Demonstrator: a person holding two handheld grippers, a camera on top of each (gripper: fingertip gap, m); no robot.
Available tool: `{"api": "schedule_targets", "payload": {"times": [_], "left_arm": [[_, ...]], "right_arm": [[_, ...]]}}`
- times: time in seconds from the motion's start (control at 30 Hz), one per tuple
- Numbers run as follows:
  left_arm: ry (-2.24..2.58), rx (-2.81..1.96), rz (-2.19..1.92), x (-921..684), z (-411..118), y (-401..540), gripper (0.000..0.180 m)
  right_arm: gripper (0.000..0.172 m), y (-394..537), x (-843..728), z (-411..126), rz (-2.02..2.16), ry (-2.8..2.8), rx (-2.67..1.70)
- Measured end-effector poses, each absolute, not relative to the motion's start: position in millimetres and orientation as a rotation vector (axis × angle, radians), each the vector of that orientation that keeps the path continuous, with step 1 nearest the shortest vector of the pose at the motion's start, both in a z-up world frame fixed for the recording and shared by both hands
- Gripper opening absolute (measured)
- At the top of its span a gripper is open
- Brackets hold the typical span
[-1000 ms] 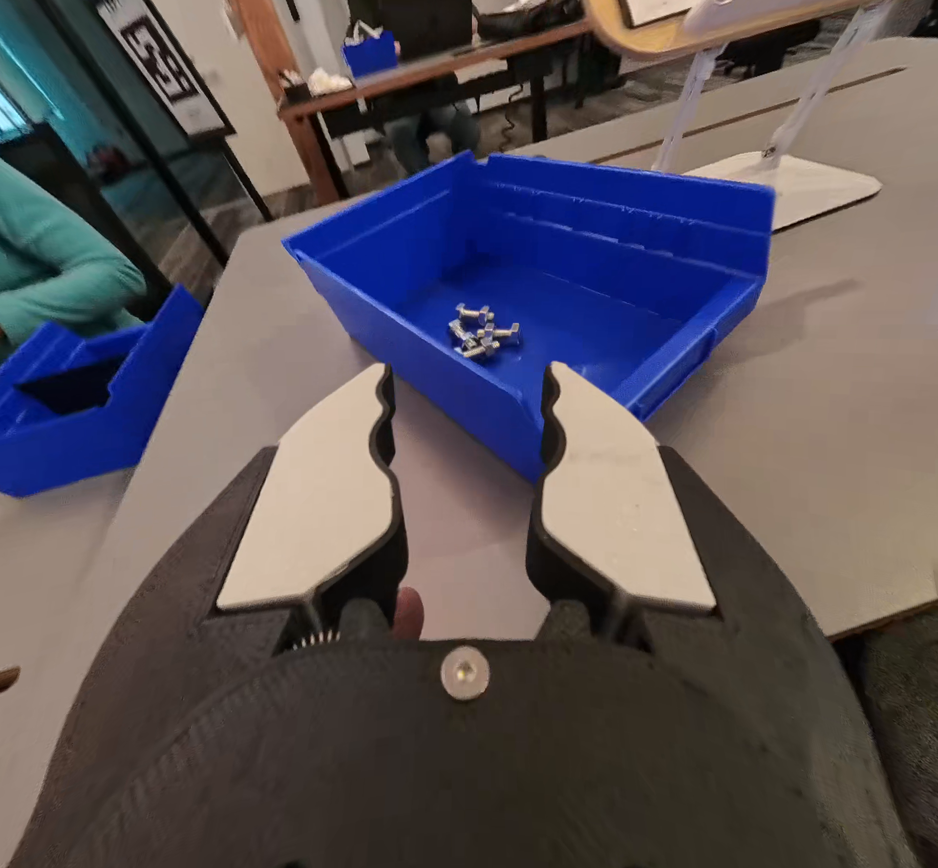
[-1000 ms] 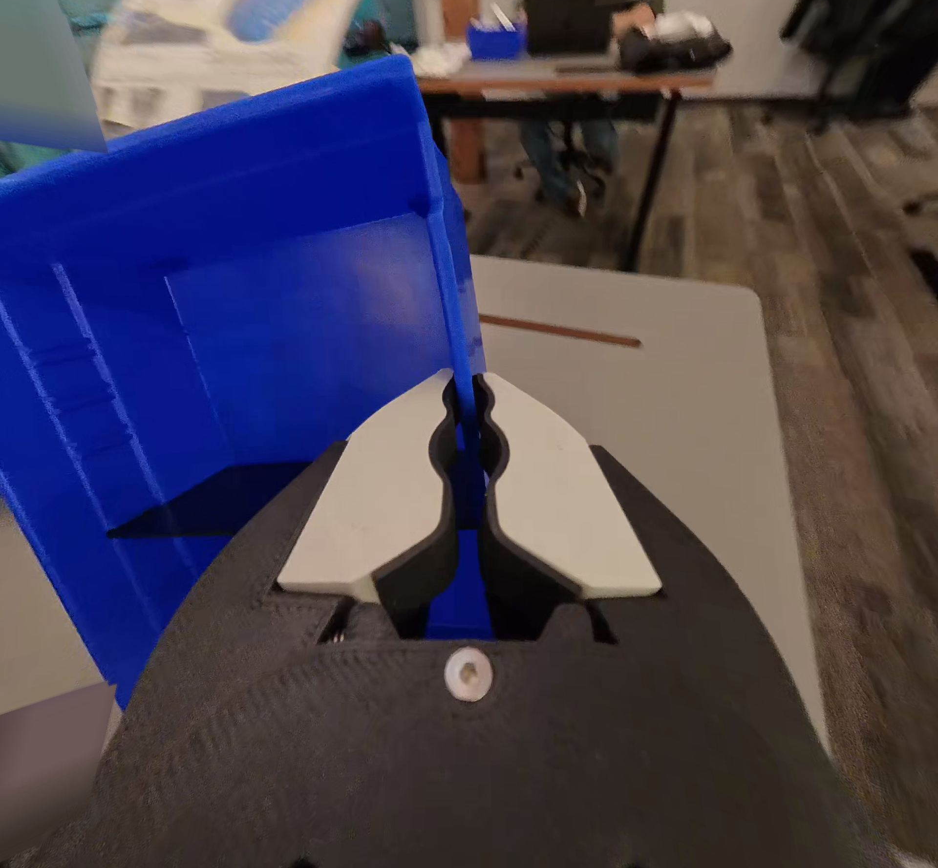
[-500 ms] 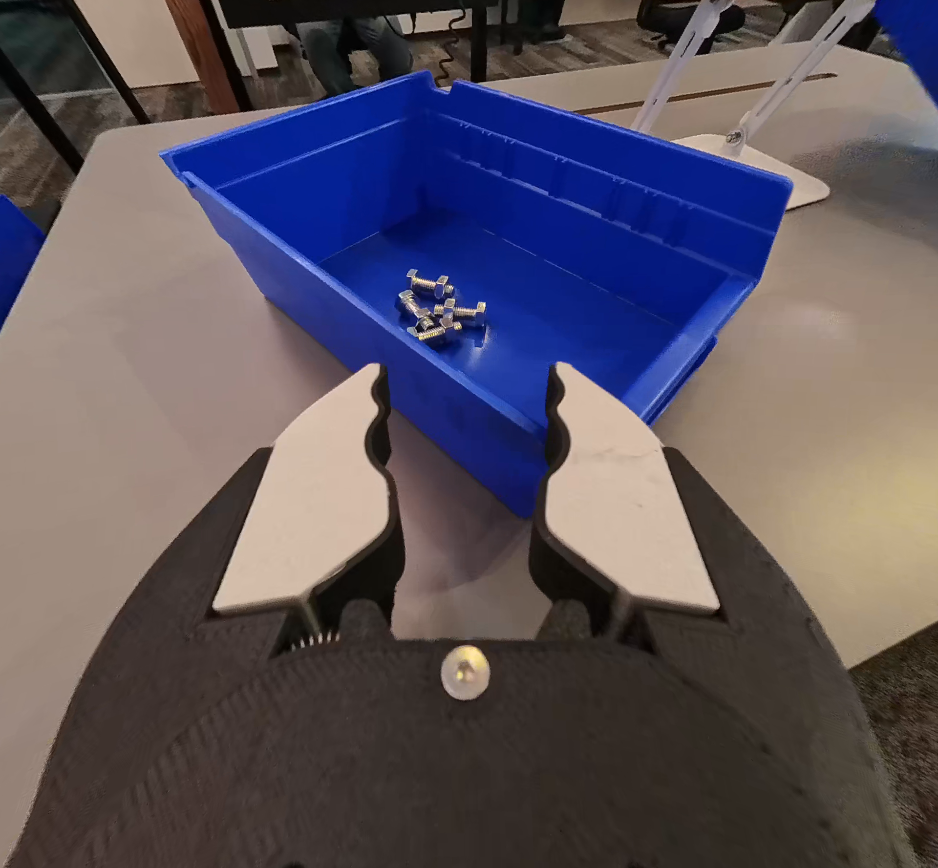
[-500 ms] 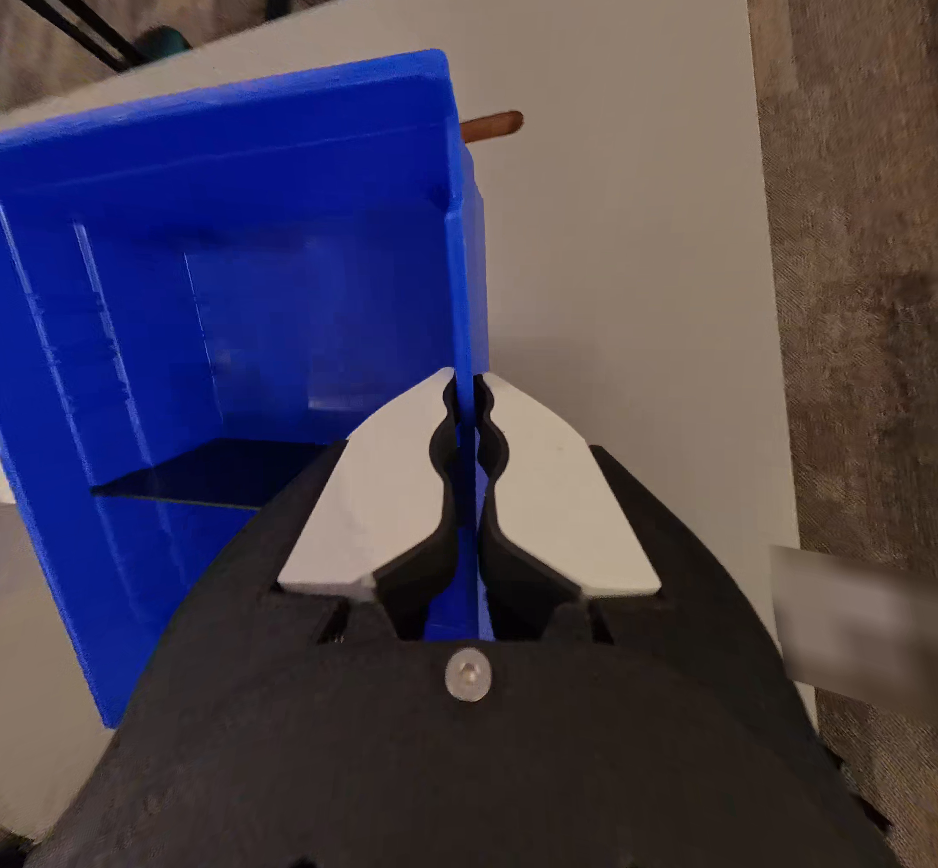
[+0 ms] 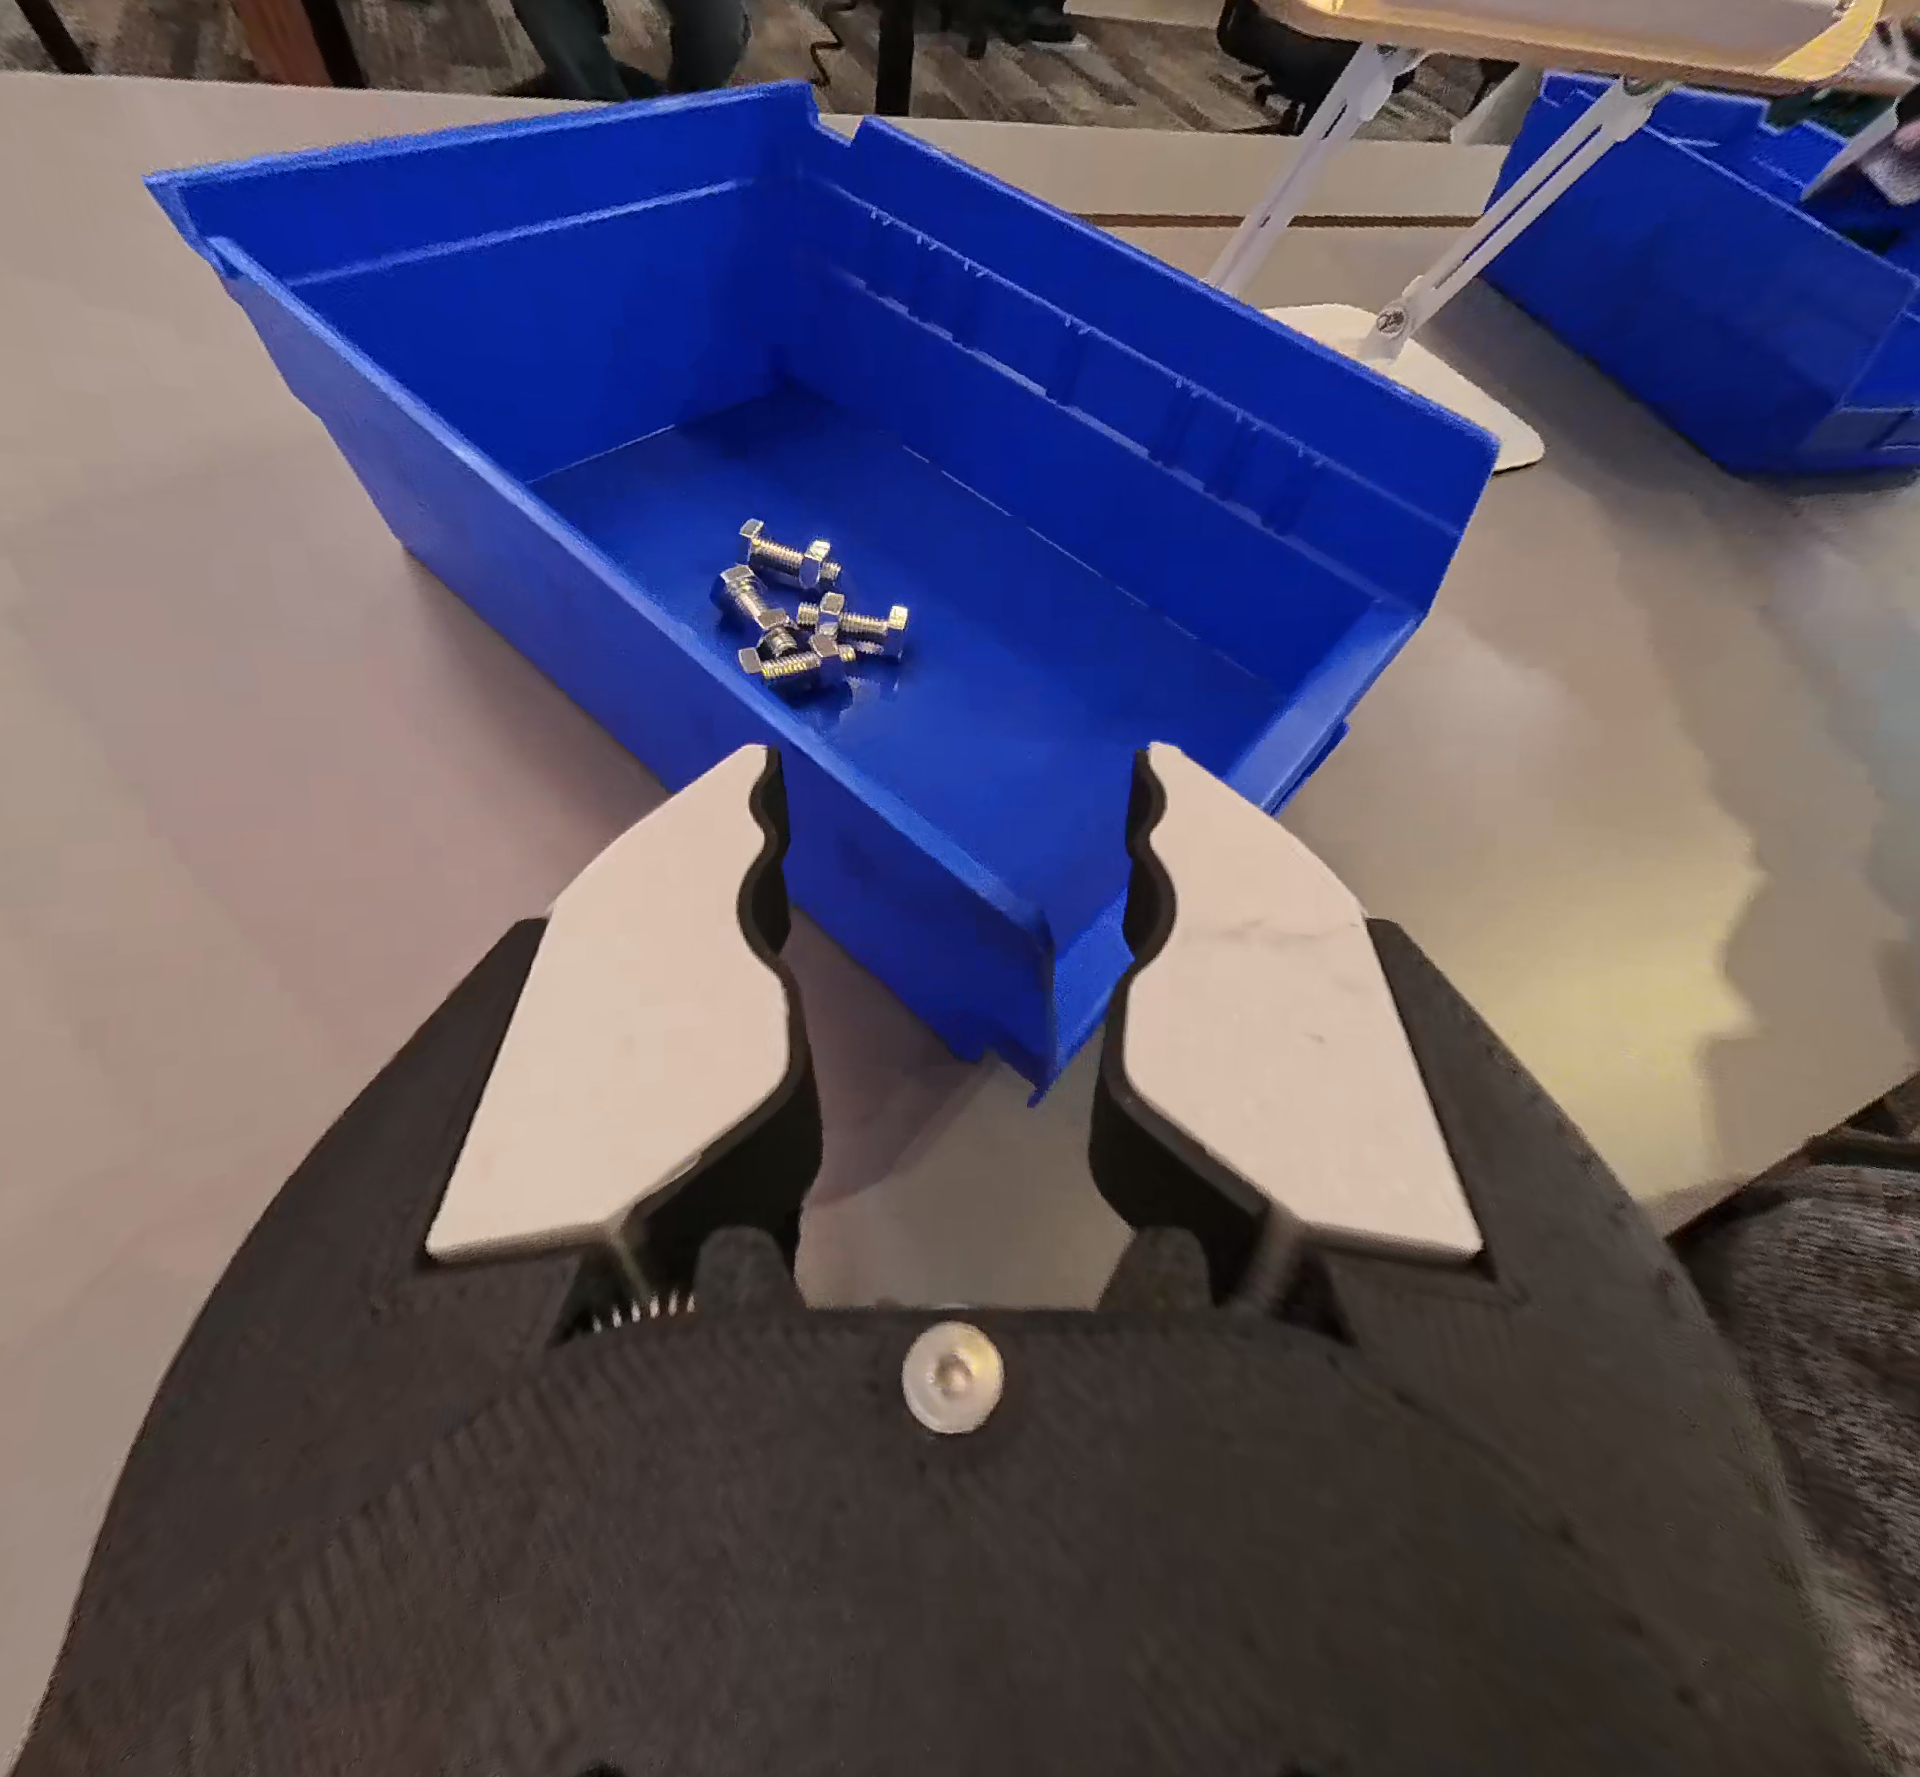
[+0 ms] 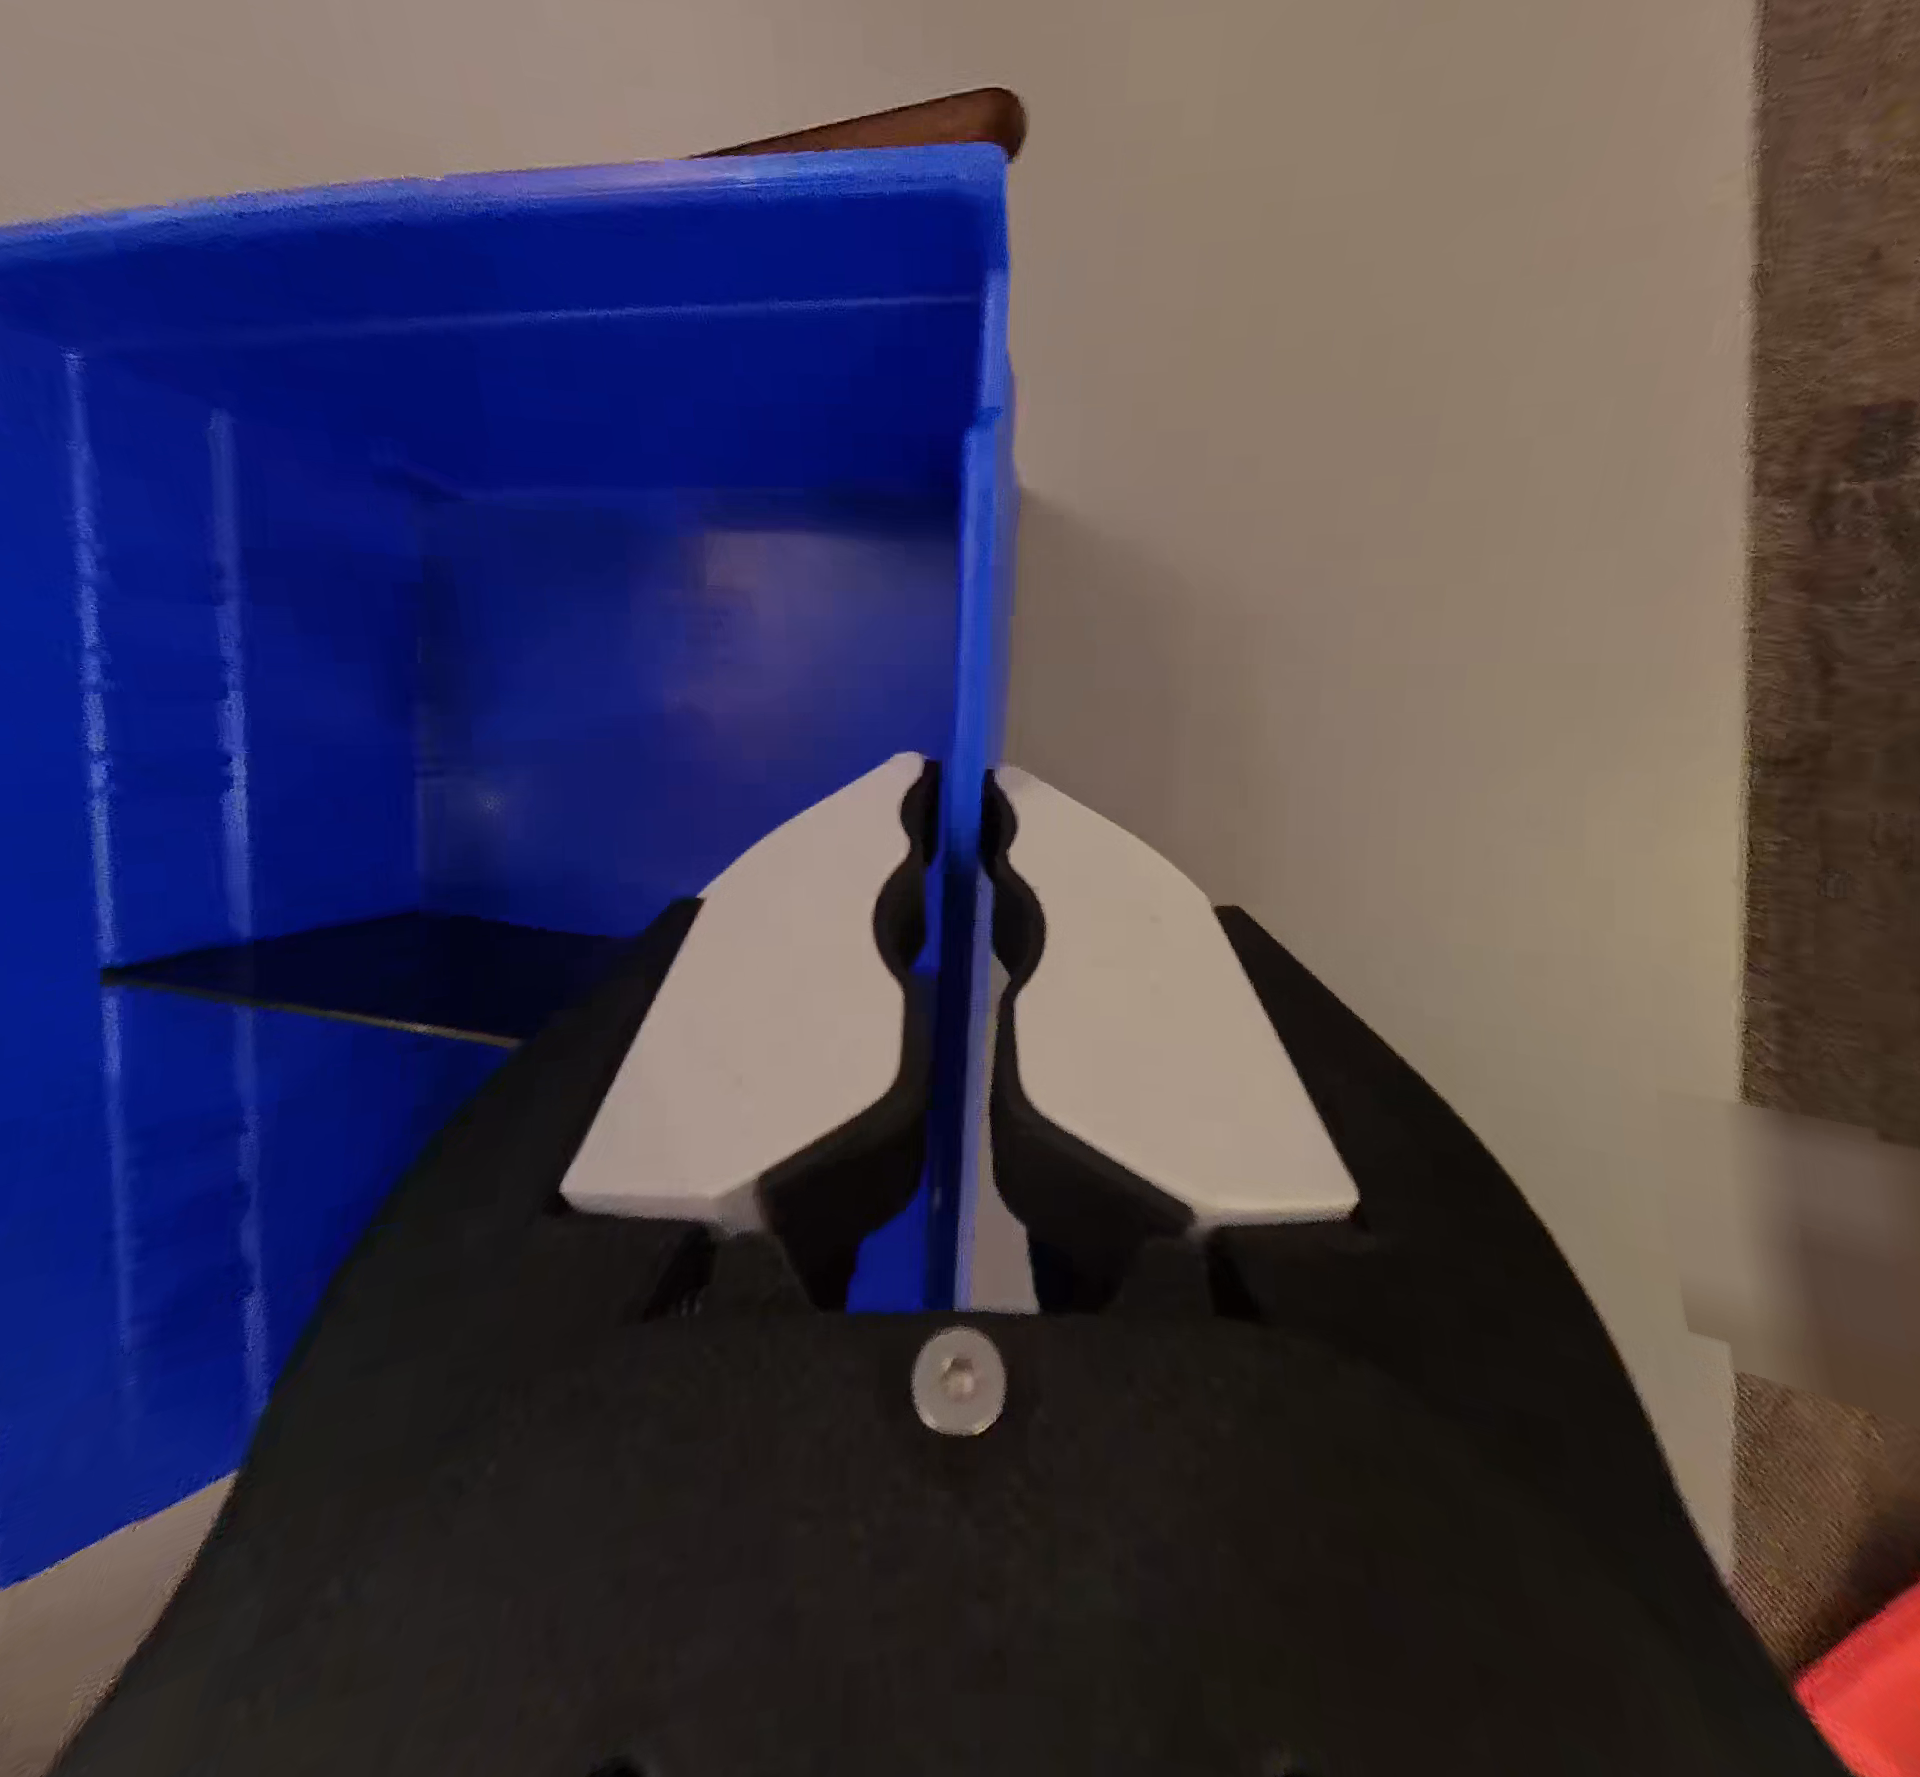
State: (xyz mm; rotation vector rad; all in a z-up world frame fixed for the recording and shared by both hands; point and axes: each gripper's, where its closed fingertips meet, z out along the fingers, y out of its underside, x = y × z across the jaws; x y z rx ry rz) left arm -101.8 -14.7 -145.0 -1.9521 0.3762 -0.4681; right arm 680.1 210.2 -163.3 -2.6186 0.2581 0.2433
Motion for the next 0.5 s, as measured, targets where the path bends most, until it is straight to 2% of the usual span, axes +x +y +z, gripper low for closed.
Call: {"api": "schedule_targets", "payload": {"times": [0.2, 0.33, 0.43, 0.5], "left_arm": [[0.299, -1.975, -0.358, -110.3, -140.5, -19.5, 0.062], [0.249, -2.111, -0.278, -114.8, -159.1, -21.6, 0.063], [0.253, -2.211, -0.287, -112.4, -181.8, -21.2, 0.054], [0.222, -2.173, -0.385, -106.4, -182.5, -17.6, 0.034]], "right_arm": [[0.028, 207.6, 673.8, -137.7, 0.302, 0.176, -2.516], [0.024, 196.2, 671.1, -113.4, 0.246, 0.090, -2.422], [0.020, 185.8, 664.1, -95.2, 0.217, 0.024, -2.362], [0.020, 178.8, 659.3, -86.0, 0.193, -0.016, -2.336]]}}
